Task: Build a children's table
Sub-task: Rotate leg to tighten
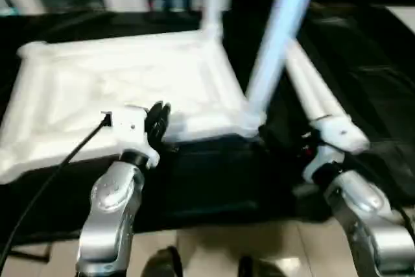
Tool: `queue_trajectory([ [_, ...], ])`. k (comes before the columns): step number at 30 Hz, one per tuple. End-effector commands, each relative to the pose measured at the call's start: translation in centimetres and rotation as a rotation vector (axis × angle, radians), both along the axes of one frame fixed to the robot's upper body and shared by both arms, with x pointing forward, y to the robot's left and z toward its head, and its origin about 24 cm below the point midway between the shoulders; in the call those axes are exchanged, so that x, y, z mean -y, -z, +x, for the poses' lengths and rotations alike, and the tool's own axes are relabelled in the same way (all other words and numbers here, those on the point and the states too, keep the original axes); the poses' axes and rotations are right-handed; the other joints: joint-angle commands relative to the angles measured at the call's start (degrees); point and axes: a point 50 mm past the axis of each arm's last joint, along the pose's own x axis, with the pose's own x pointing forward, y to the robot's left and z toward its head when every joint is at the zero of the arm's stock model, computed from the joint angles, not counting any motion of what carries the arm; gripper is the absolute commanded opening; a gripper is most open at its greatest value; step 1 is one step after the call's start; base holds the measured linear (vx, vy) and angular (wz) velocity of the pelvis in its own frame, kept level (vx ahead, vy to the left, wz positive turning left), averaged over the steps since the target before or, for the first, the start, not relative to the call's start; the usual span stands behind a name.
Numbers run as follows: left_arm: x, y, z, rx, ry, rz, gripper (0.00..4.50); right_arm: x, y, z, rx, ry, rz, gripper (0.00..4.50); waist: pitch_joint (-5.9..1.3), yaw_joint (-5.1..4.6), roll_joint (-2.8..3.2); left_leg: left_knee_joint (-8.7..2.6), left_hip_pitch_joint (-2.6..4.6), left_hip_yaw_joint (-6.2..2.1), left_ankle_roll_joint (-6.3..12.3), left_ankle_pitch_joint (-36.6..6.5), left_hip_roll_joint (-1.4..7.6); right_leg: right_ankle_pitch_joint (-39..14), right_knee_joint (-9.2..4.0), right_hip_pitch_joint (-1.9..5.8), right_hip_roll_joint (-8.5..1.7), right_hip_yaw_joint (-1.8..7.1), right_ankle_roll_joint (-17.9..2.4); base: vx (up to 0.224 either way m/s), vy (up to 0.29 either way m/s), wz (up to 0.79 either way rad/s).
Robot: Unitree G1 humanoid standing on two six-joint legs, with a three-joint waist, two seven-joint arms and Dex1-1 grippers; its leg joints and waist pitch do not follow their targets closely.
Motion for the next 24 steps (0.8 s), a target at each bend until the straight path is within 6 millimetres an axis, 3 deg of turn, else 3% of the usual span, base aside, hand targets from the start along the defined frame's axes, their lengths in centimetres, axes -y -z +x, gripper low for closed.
queue_trajectory([
  [1,0.8,-0.2,-0.2,0.004,0.014,-0.009,0.69,1.0,-0.6,-0.4,0.04,0.031,0.006,4.45,-3.1,-1.3,0.21,-8.3,5.06,-3.05,-4.11,-55.59,5.25,-13.65,1.18,-1.4,0.18,1.49,-4.9,0.096,0.001,-0.02],
  [2,0.8,-0.2,-0.2,0.004,0.014,-0.009,0.69,1.0,-0.6,-0.4,0.04,0.031,0.006,4.45,-2.84,-1.54,-0.45,-7.7,5.17,-2.65,-3.04,-53.77,4.48,-15.11,-0.32,-1.81,-0.33,2.13,-4.96,0.096,-0.013,-0.01],
  [3,0.8,-0.2,-0.2,0.004,0.014,-0.009,0.69,1.0,-0.6,-0.4,0.041,0.031,0.006,4.45,-2.82,-1.48,-0.95,-6.56,5.06,-1.62,-2.33,-50.67,3.09,-18.99,-2.45,-1.76,-1.13,2.88,-5.55,0.126,-0.042,-0.02],
  [4,1.0,-0.2,-0.3,0.0,0.019,-0.013,0.69,1.2,-0.5,-0.5,0.045,0.042,0.005,4.45,-3.8,0.3,-2.34,-2.65,-0.04,1.14,3.08,-25.87,-0.44,-31.37,-5.92,3.71,-4.3,7.18,-5.9,0.126,-0.042,-0.02],
  [5,1.0,-0.2,-0.3,0.0,0.019,-0.013,0.69,1.2,-0.5,-0.5,0.045,0.042,0.005,4.45,-3.96,1.12,-2.27,-1.22,-0.99,1.21,5.29,-18.69,-0.46,-35.73,-6.84,4.58,-5.58,8.29,-6.28,0.141,-0.046,0.03],
  [6,1.2,-0.1,-0.4,-0.003,0.021,-0.007,0.69,1.6,-0.4,-0.6,0.048,0.067,0.011,4.45,-4.93,1.78,-2.01,-1.07,-2.25,0.9,8.55,-8.29,-0.22,-33.4,-6.57,5.63,-4.36,7.72,-8.73,0.146,-0.033,0.1],
  [7,1.2,-0.1,-0.4,-0.003,0.021,-0.007,0.69,1.6,-0.4,-0.6,0.048,0.067,0.011,4.45,-4.93,1.78,-2.01,-1.07,-2.25,0.9,8.55,-8.29,-0.22,-33.4,-6.57,5.63,-4.36,7.72,-8.73,0.146,-0.033,0.1],
  [8,1.3,-0.1,-0.4,-0.005,0.021,-0.016,0.69,1.6,-0.4,-0.6,0.048,0.072,0.012,4.45,-5.71,1.4,-1.3,-2.42,-0.42,0.96,9.68,-5.57,0.21,-22.74,-5.09,4.35,-1.36,5.83,-10.51,0.169,-0.022,0.16],
  [9,1.2,0.0,-0.5,-0.009,0.014,-0.022,0.69,1.7,-0.3,-0.6,0.045,0.075,0.014,4.45,-6.82,0.28,-0.32,-3.04,2.95,-0.67,13.81,-1.38,1.31,-10.39,-2.21,2.5,1.05,4.12,-11.68,0.208,-0.032,0.13],
  [10,1.2,-0.2,-0.5,0.0,0.003,-0.054,0.69,1.7,-0.3,-0.6,0.038,0.074,0.018,4.45,-7.69,-1.95,0.15,-1.9,7.29,-4.42,23.97,9.04,3.38,-0.87,1.99,-1.94,2.48,2.85,-10.26,0.208,-0.032,0.13],
  [11,1.1,-0.2,-0.5,-0.002,-0.007,-0.072,0.69,1.7,-0.3,-0.6,0.032,0.071,0.019,4.45,-8.05,-2.5,0.25,-0.65,10.05,-6.55,29.17,15.56,4.99,-0.37,3.97,-5.52,2.2,2.74,-8.25,0.199,-0.04,0.07],
  [12,0.8,-0.2,-0.5,-0.003,-0.024,-0.081,0.69,1.7,-0.3,-0.6,0.028,0.067,0.022,4.45,-8.18,-3.44,-0.93,1.37,10.57,-10.89,38.73,40.39,9.22,0.49,7.75,-10.93,-1.96,6.39,0.67,0.103,-0.054,-0.12],
  [13,0.6,-0.2,-0.5,-0.016,-0.04,-0.064,0.69,1.3,-0.3,-0.6,0.027,0.042,-0.043,4.45,-8.72,-3.45,-1.76,3.07,10.13,-11.36,36.74,49.08,8.09,6.53,7.27,-11.39,-3.78,8.4,2.01,0.103,-0.054,-0.12],
  [14,0.6,-0.2,-0.5,-0.016,-0.04,-0.064,0.69,1.3,-0.3,-0.6,0.027,0.042,-0.043,4.45,-8.21,-2.85,-3.03,5.3,5.97,-8.94,30.25,49.07,3.54,17.45,4.87,-9.23,-5.09,10.15,2.6,-0.011,-0.069,-0.28],
  [15,0.5,-0.2,-0.5,-0.018,-0.043,-0.059,0.69,1.2,-0.3,-0.5,0.027,0.035,-0.061,4.45,-9.23,-1.77,-6.13,6.71,-5.71,-3.65,18.16,27.62,-6.04,51.45,6.01,2.2,-3.04,12.32,8.57,0.0,0.0,0.0],
  [16,0.4,-0.3,-0.4,-0.014,-0.057,-0.039,0.69,1.2,-0.3,-0.4,0.027,0.039,-0.063,4.45,-7.7,-0.98,-5.93,4.63,-7.07,-3.11,10.75,10.94,-4.84,75.51,6.43,1.12,-5.66,7.45,7.65,0.0,0.0,0.0],
  [17,0.2,-0.4,-0.4,-0.009,-0.071,-0.021,0.69,1.2,-0.3,-0.3,0.027,0.046,-0.058,4.45,-8.62,-1.63,-4.58,3.35,-6.44,-3.02,7.8,10.62,-5.0,77.13,7.27,2.13,-4.14,4.67,7.06,-0.002,-0.036,0.34],
  [18,0.3,-0.4,-0.3,-0.009,-0.07,-0.024,0.69,1.2,-0.3,-0.2,0.024,0.055,-0.056,4.45,-7.82,-1.69,-2.05,1.99,-5.47,-4.75,1.57,9.51,-4.57,59.38,5.0,2.41,-0.94,0.14,6.04,-0.03,-0.051,0.43],
  [19,0.3,-0.5,-0.3,-0.012,-0.067,-0.023,0.69,1.2,-0.3,-0.1,0.023,0.07,-0.037,4.45,-7.82,-1.69,-2.05,1.99,-5.47,-4.75,1.57,9.51,-4.57,59.38,5.0,2.41,-0.94,0.14,6.04,-0.03,-0.051,0.43],
  [20,0.4,-0.5,-0.3,-0.014,-0.062,-0.024,0.69,1.2,-0.4,0.0,0.023,0.079,-0.024,4.45,-7.41,-2.7,0.74,-0.66,-1.84,-10.4,8.06,10.96,0.58,24.83,4.2,0.02,1.15,-1.77,-6.86,-0.035,-0.071,0.7],
  [21,0.4,-0.4,-0.3,-0.023,-0.067,-0.061,0.69,1.3,-0.4,0.1,0.02,0.089,-0.016,4.45,-7.72,-3.78,1.76,-1.73,2.66,-12.23,11.32,12.23,7.01,8.32,5.67,-4.07,1.93,-0.08,-10.37,-0.055,-0.105,0.45],
  [22,0.4,-0.3,-0.3,-0.027,-0.071,-0.08,0.69,1.3,-0.4,0.2,0.018,0.093,-0.013,4.45,-6.77,-3.66,1.52,-3.22,2.83,-14.2,19.52,13.56,11.14,-8.38,8.48,-5.29,1.1,1.6,-12.14,-0.055,-0.105,0.45],
  [23,0.3,-0.2,-0.3,-0.034,-0.082,-0.074,0.69,1.2,-0.5,0.2,0.014,0.079,-0.011,4.45,-6.57,-3.14,1.29,-3.25,2.45,-13.4,20.24,10.6,10.79,-8.71,9.13,-6.24,1.23,2.23,-12.5,-0.075,-0.131,0.26],
  [24,0.3,-0.2,-0.2,-0.034,-0.082,-0.073,0.69,1.2,-0.5,0.2,0.013,0.078,-0.011,4.45,-6.63,-2.24,0.35,-3.33,2.45,-11.69,22.59,4.97,9.63,-5.28,8.45,-6.82,0.46,4.29,-14.83,-0.081,-0.173,0.38],
])
